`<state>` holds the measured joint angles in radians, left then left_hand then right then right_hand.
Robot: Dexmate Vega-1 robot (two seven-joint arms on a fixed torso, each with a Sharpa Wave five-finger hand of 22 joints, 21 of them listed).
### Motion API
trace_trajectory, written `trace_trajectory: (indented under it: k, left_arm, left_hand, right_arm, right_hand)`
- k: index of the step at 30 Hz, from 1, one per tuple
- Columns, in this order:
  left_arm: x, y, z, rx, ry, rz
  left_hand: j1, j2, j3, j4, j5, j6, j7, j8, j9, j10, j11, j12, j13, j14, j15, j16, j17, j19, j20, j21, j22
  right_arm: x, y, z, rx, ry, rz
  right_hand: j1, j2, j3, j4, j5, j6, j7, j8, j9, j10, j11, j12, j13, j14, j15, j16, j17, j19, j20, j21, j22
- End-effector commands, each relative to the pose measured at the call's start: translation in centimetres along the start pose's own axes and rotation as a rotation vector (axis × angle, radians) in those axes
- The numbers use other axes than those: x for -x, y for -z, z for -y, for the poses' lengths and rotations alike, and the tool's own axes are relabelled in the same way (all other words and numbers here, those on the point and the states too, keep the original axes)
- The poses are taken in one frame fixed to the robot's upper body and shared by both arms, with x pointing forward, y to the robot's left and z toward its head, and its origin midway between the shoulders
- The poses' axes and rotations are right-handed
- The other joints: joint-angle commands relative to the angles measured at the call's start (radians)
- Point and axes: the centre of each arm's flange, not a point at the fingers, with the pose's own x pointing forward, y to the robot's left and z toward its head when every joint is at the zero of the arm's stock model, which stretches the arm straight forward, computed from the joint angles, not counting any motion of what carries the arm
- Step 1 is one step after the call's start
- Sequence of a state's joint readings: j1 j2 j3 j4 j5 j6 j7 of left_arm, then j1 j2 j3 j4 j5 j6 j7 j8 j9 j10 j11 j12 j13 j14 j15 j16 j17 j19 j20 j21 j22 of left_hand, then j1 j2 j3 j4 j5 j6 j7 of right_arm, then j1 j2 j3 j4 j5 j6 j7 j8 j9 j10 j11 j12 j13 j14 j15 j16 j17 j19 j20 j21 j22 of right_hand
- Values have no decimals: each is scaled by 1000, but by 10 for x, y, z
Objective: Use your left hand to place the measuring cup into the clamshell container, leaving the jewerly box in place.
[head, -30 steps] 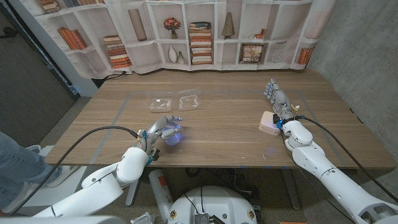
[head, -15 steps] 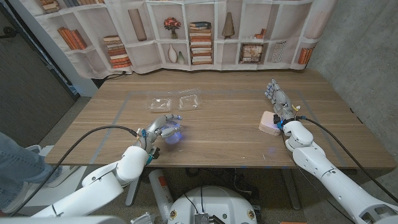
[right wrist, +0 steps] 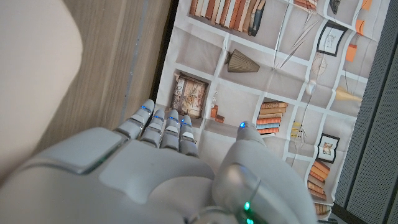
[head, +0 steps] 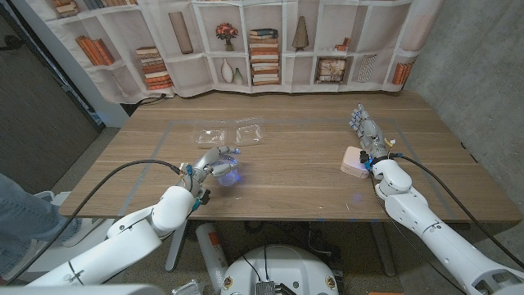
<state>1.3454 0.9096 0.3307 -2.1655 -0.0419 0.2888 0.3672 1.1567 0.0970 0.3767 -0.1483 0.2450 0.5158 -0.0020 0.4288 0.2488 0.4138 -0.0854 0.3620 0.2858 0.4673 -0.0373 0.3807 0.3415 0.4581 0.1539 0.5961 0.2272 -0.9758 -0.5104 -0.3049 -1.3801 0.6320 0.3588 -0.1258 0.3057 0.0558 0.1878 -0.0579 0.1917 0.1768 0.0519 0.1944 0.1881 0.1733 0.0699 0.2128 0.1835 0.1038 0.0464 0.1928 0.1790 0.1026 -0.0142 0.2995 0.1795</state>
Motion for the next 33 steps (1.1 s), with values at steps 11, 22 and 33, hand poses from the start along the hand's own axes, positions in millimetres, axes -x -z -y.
trace_trajectory:
  k: [11,22,33]
  left_arm:
    - [-6,-13,-10,-6,30,36]
    - [-10,-20,-12,2,41,65]
    - [-8,-29,-15,3,38,97]
  left_hand:
    - [37,44,10,16,8,0,5,2,6,4,-1,-5,8,0,-4,-4,9,-6,-1,14,1]
    - [34,41,13,16,10,3,8,5,8,5,-2,-7,12,5,-4,-6,13,-8,-1,21,-1]
    - [30,39,16,17,12,2,8,6,9,8,-3,-9,17,6,-5,-9,16,-11,-1,27,-2]
  right_arm:
    - [-2,-1,0,-8,1,11]
    - [-5,-5,0,-7,5,21]
    - [-11,-10,-1,-10,3,37]
  right_hand:
    - [3,2,0,-8,1,5,-1,3,3,13,1,2,4,8,-3,-3,5,6,5,-6,1]
    - [2,2,0,-9,1,5,-2,3,3,13,0,2,4,9,-3,-4,5,7,4,-10,1]
    - [2,3,0,-10,1,6,-2,3,3,13,2,2,4,10,-5,-4,5,8,4,-13,1]
